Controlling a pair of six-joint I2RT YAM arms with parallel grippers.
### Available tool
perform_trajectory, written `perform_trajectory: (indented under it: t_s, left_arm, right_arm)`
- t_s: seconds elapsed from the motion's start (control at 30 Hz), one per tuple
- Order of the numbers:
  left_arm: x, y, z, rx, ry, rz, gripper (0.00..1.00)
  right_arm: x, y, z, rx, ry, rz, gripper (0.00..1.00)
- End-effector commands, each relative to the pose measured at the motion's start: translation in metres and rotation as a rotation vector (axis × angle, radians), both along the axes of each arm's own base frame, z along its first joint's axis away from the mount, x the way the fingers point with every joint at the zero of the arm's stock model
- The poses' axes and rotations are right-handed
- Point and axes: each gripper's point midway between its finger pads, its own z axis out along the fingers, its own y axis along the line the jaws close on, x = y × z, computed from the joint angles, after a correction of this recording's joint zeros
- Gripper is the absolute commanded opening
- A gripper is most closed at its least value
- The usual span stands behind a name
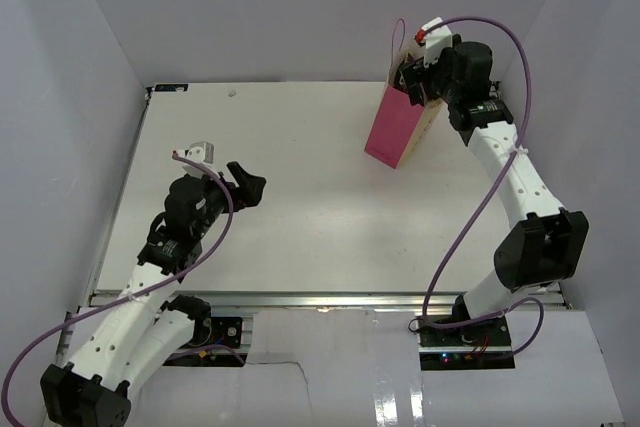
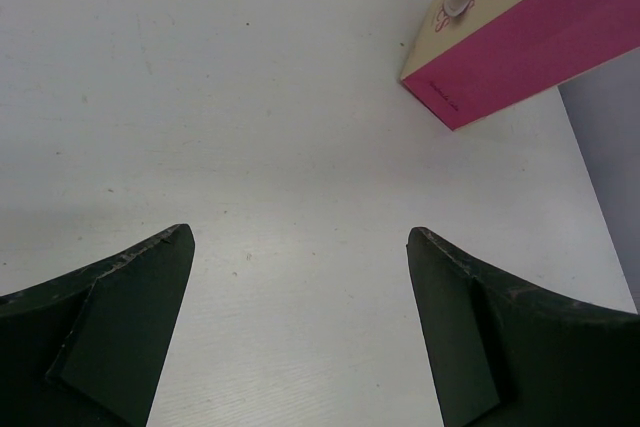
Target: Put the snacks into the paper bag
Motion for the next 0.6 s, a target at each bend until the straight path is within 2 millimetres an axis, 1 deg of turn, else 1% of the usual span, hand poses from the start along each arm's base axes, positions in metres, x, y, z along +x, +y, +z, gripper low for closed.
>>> perform_trajectory:
  t_s: [0.0, 0.03, 0.07, 0.1, 0.13, 0.17, 0.2, 0.23, 0.27, 0.3, 0.33, 0.37, 0.4, 0.43, 0.47, 0.5, 0.53, 0.57]
  left_arm:
    - [-0.005, -0.011, 0.038, -0.028, -0.091, -0.078, 0.98]
    - [-0.005, -0.013, 0.038, -0.028, -0.087, -0.089, 0.98]
    - [-0.005, -0.015, 0.043, -0.029, -0.096, -0.097, 0.98]
    - [-0.004, -0.016, 0.044, -0.031, -0.096, -0.103, 0.98]
    - [-0.003, -0.017, 0.047, -0.031, -0.100, -0.107, 0.98]
    - [-0.001, -0.018, 0.050, -0.031, -0.105, -0.107, 0.98]
    - [0.000, -0.018, 0.051, -0.030, -0.108, -0.106, 0.98]
    - [0.002, -0.018, 0.051, -0.025, -0.108, -0.105, 0.98]
    - [0.003, -0.017, 0.053, -0.022, -0.111, -0.103, 0.98]
    - [0.004, -0.018, 0.053, -0.018, -0.109, -0.104, 0.98]
    - [0.005, -0.017, 0.052, -0.014, -0.106, -0.098, 0.98]
    - [0.006, -0.017, 0.051, -0.010, -0.102, -0.097, 0.98]
    - [0.006, -0.017, 0.051, -0.003, -0.102, -0.099, 0.98]
    - [0.006, -0.016, 0.050, 0.003, -0.093, -0.098, 0.98]
    - [0.007, -0.016, 0.046, 0.012, -0.080, -0.099, 0.98]
    - [0.007, -0.017, 0.048, 0.018, -0.081, -0.104, 0.98]
    - [0.007, -0.016, 0.045, 0.026, -0.069, -0.104, 0.98]
    - [0.007, -0.016, 0.044, 0.028, -0.062, -0.104, 0.98]
  right_arm:
    - [-0.026, 0.007, 0.104, 0.012, -0.216, 0.052, 0.90]
    - [-0.034, 0.010, 0.115, 0.016, -0.220, 0.062, 0.90]
    - [-0.041, 0.013, 0.121, 0.018, -0.202, 0.073, 0.90]
    - [-0.053, 0.016, 0.121, 0.039, -0.138, 0.071, 0.90]
    - [-0.058, 0.015, 0.115, 0.050, -0.098, 0.055, 0.90]
    - [-0.061, 0.004, 0.107, 0.052, -0.062, -0.022, 0.90]
    - [-0.072, -0.003, 0.085, 0.051, 0.001, -0.061, 0.90]
    - [-0.078, -0.011, 0.074, 0.032, 0.017, -0.093, 0.90]
    - [-0.084, -0.023, 0.064, 0.009, 0.025, -0.144, 0.90]
    - [-0.089, -0.029, 0.057, -0.005, 0.018, -0.165, 0.90]
    - [-0.107, -0.038, 0.037, -0.025, 0.039, -0.181, 0.90]
    - [-0.115, -0.047, 0.031, -0.033, 0.035, -0.217, 0.90]
    - [-0.123, -0.052, 0.026, -0.037, 0.033, -0.232, 0.90]
    - [-0.138, -0.058, 0.017, -0.042, 0.029, -0.240, 0.90]
    - [-0.145, -0.063, 0.012, -0.053, 0.028, -0.248, 0.90]
    - [-0.155, -0.068, 0.014, -0.049, 0.009, -0.258, 0.90]
    - [-0.160, -0.071, -0.005, -0.055, 0.042, -0.264, 0.90]
    - [-0.165, -0.073, -0.010, -0.056, 0.046, -0.263, 0.90]
